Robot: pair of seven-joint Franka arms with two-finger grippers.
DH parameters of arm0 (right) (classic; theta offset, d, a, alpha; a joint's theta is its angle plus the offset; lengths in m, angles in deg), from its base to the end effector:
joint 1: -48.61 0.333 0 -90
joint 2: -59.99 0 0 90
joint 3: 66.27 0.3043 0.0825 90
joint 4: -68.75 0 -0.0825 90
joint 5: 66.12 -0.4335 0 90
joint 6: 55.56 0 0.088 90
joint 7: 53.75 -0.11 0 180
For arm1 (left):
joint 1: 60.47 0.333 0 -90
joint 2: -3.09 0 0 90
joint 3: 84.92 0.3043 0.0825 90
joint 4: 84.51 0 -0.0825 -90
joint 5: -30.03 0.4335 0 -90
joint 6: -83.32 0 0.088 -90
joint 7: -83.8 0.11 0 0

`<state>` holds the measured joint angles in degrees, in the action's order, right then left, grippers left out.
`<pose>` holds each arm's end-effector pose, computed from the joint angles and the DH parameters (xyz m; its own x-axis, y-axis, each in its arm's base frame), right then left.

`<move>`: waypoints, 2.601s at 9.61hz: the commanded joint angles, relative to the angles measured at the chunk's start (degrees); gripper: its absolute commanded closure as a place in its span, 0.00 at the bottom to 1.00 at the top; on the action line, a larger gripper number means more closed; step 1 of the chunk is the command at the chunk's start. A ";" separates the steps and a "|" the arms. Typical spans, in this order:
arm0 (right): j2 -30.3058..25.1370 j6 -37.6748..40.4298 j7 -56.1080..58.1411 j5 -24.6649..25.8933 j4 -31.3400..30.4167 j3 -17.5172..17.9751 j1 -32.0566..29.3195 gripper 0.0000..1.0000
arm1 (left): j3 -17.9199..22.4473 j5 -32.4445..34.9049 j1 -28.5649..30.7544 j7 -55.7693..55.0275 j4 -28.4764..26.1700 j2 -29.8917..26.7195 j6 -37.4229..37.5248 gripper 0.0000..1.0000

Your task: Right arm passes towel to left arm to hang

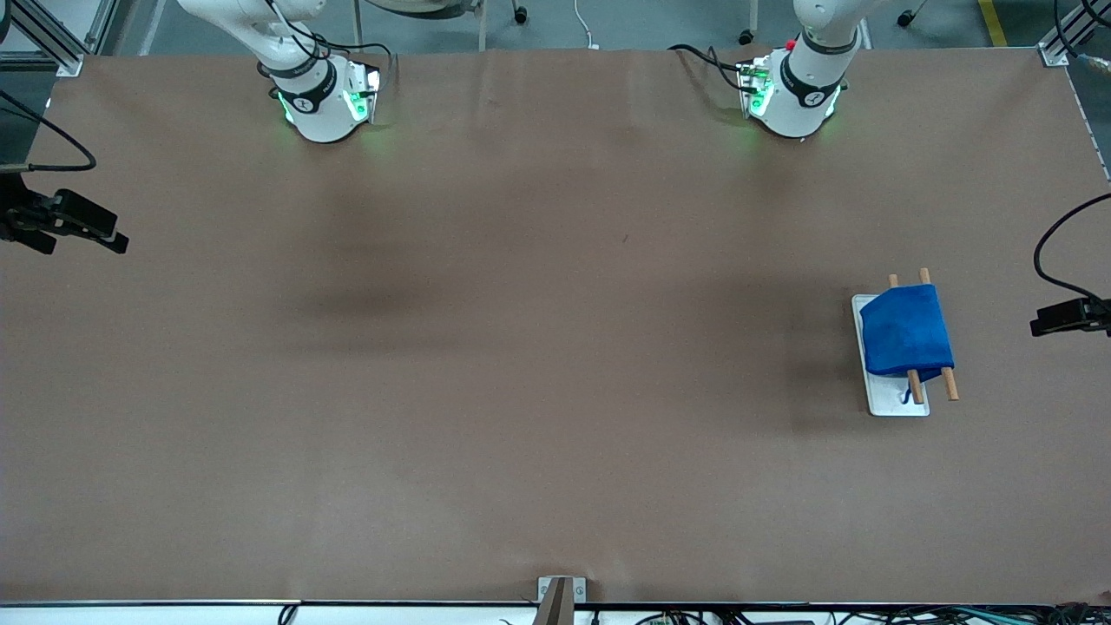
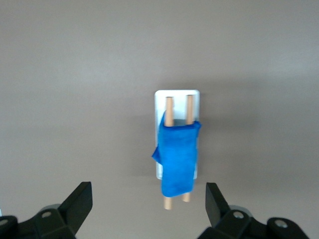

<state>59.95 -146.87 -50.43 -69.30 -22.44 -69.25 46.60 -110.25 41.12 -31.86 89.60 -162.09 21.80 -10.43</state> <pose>0.6039 -0.0467 0.6016 0.9995 -0.0305 0.0060 -0.0301 -0.9980 -0.0552 0.6874 0.1017 0.5332 0.9991 -0.0379 -0.0197 -0.0389 -0.9978 -0.0535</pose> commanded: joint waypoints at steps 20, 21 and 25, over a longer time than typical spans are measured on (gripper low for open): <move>-0.40 -0.01 -0.16 0.89 -0.66 0.51 -0.72 0.00 | 18.39 -11.35 -28.88 -6.94 -17.52 -25.75 7.97 0.00; -0.40 -0.01 -0.25 0.89 -0.66 0.51 -0.72 0.00 | 18.30 -9.87 -28.96 -6.93 -17.17 -25.31 7.97 0.00; -0.40 -0.02 -0.16 0.89 -0.66 0.51 -0.81 0.00 | 18.12 -8.98 -29.05 -7.90 -15.14 -24.07 8.15 0.00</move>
